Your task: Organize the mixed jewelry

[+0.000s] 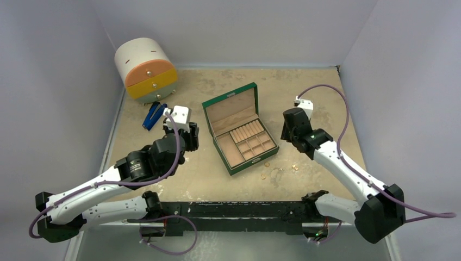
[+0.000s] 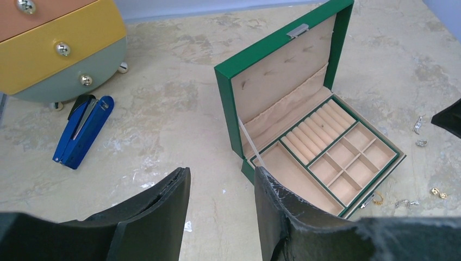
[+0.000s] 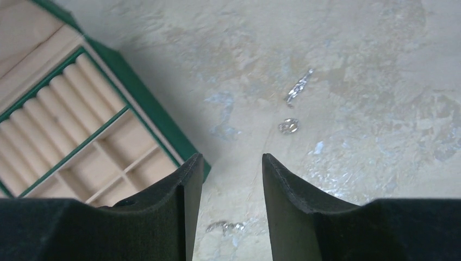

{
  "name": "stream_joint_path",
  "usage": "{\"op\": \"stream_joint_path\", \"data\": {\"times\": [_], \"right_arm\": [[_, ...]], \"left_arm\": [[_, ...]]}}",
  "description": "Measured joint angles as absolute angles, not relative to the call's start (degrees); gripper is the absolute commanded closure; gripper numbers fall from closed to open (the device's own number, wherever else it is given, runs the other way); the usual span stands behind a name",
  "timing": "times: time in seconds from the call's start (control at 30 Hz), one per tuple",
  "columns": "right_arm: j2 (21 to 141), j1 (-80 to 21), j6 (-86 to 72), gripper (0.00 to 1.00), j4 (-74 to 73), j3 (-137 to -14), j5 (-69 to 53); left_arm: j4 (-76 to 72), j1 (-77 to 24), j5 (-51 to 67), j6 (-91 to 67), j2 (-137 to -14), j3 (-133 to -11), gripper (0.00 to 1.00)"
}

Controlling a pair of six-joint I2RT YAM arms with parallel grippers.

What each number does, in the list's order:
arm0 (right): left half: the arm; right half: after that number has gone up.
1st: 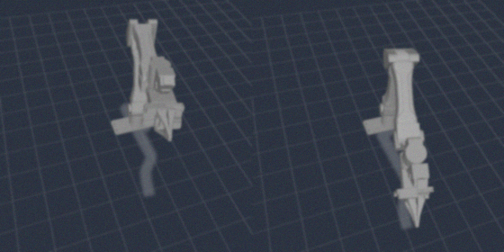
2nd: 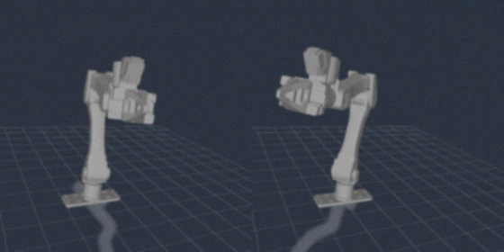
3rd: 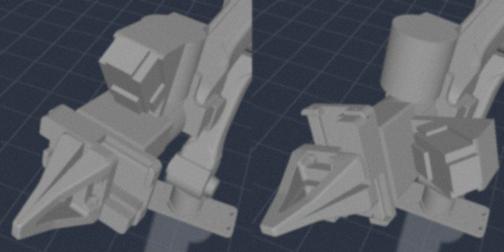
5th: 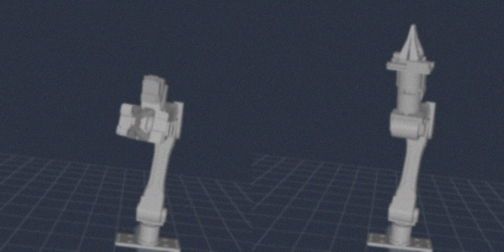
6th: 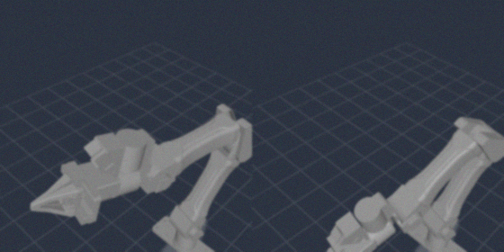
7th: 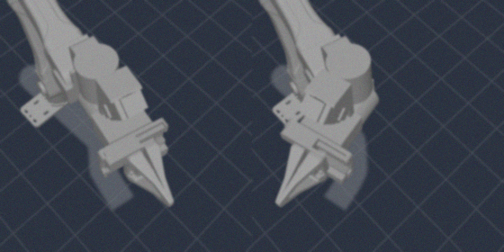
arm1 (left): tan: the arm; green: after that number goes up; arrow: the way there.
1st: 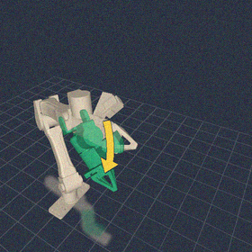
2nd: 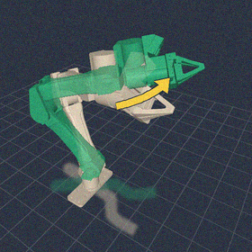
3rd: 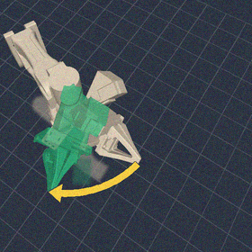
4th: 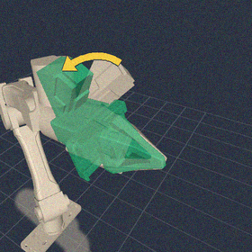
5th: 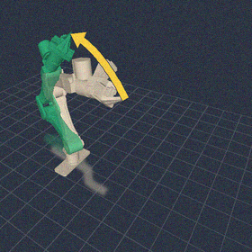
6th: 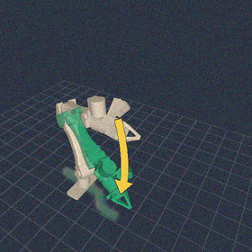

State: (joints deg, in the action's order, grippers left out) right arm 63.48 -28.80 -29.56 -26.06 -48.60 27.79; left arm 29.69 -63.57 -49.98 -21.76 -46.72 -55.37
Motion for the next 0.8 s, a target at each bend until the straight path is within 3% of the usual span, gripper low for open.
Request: {"op": "stream_joint_path", "data": {"times": [0.37, 0.8], "right_arm": [[72.10, -15.00, -29.34, 0.54, -19.33, -48.49, 24.45], [82.59, -6.26, -30.11, 0.57, -13.34, -48.40, 18.96]], "left_arm": [[29.91, -63.37, -50.74, -22.04, -45.08, -55.37, 0.48], [30.98, -63.31, -52.75, -22.09, -44.23, -55.37, 0.45]]}}
